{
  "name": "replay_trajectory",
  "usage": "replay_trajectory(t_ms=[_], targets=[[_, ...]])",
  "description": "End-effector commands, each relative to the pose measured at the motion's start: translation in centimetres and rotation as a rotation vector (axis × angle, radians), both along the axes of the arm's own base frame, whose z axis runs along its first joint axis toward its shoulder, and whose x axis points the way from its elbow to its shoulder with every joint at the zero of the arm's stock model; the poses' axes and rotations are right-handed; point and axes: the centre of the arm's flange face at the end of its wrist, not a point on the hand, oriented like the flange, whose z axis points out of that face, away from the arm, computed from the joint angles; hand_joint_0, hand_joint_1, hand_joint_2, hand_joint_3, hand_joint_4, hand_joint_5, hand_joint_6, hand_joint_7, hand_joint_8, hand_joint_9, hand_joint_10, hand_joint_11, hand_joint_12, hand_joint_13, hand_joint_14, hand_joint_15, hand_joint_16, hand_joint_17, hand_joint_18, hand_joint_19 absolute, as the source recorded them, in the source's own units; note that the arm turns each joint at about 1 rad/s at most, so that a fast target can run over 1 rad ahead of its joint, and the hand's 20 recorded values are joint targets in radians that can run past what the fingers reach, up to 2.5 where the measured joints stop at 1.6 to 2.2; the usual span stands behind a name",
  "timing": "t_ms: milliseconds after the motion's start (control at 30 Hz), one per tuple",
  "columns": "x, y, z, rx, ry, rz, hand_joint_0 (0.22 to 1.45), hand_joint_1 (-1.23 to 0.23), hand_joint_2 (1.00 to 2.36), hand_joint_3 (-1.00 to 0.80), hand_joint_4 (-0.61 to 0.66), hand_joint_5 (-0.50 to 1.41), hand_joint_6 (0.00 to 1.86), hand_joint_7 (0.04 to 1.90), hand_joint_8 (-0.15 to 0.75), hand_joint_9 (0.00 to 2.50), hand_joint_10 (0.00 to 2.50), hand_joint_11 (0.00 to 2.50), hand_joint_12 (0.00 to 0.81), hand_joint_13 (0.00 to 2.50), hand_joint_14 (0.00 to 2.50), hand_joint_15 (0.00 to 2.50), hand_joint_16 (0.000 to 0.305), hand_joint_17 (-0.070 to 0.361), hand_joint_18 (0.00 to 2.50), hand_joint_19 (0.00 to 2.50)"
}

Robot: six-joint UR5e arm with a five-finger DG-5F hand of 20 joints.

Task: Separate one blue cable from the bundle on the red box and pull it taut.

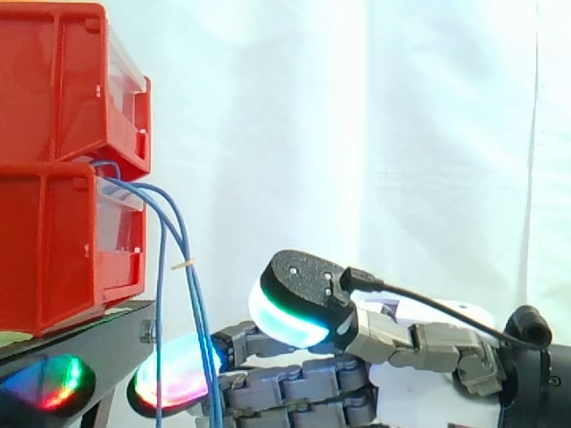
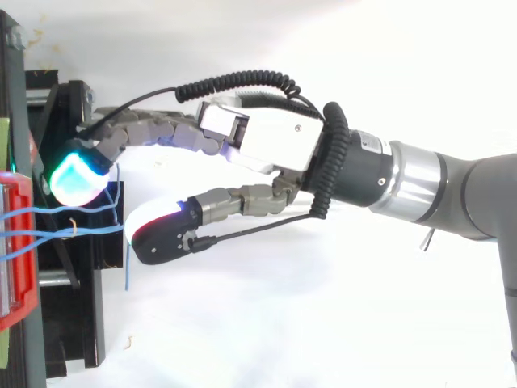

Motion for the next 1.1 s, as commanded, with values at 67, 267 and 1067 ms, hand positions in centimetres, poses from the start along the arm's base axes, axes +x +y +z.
replay_trajectory(t_ms=[67, 267, 1067], targets=[[1.2, 0.4, -1.6, 0.009, -0.057, 0.009, 0.54, -0.49, 1.00, -0.50, 0.18, -0.19, 0.50, 0.66, 0.181, 0.38, 0.00, 0.00, 0.248, 0.17, 0.00, 0.07, 0.036, 0.080, 0.02, 0.31], [1.6, 0.3, -1.0, 0.008, -0.063, 0.010, 0.54, -0.49, 1.00, -0.50, 0.19, -0.18, 0.50, 0.67, 0.182, 0.38, 0.00, 0.00, 0.248, 0.19, 0.00, 0.07, 0.036, 0.081, 0.03, 0.31], [1.9, 0.2, -0.6, 0.009, -0.049, 0.033, 0.54, -0.51, 1.00, -0.50, 0.29, -0.11, 0.50, 0.91, 0.198, 0.46, 0.00, 0.00, 0.251, 0.26, 0.00, 0.08, 0.038, 0.085, 0.13, 0.32]])
